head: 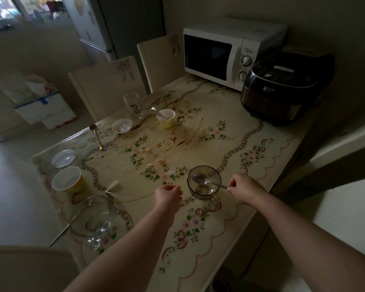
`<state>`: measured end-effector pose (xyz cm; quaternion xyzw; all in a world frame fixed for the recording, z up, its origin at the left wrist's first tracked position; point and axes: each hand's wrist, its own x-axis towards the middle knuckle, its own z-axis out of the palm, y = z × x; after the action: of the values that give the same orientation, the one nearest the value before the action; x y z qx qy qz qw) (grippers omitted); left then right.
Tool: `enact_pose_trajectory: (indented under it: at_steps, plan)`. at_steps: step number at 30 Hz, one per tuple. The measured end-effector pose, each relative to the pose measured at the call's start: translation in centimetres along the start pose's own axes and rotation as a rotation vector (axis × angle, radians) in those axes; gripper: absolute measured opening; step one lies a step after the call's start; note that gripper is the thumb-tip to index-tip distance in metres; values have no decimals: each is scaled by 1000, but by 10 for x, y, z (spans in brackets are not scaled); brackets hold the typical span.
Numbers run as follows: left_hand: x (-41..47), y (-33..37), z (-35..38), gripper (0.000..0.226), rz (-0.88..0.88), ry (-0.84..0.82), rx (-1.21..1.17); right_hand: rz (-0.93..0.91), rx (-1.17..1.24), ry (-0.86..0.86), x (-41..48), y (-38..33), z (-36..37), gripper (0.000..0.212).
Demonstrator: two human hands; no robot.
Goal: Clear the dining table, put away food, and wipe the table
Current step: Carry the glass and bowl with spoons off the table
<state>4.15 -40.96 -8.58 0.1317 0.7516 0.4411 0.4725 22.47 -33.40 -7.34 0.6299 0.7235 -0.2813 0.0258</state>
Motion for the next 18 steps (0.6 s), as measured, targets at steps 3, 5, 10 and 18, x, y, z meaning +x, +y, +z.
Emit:
enact_pose_trajectory:
  at_steps: [3, 5, 10, 18]
  plan:
    - [-1, 0, -2, 10, -5, -3, -2, -4, -92, 35, 0, -4, -3, 15]
    - [-1, 1, -3, 10, -7, -2, -2, -12, -123, 63, 0, -6, -3, 15]
    - [1, 2, -4, 12, 6, 9, 3, -19, -178, 91, 0, -12, -3, 14]
    - [5, 0, -3, 14, 9, 23, 3, -62, -203, 133, 1, -13, -2, 15]
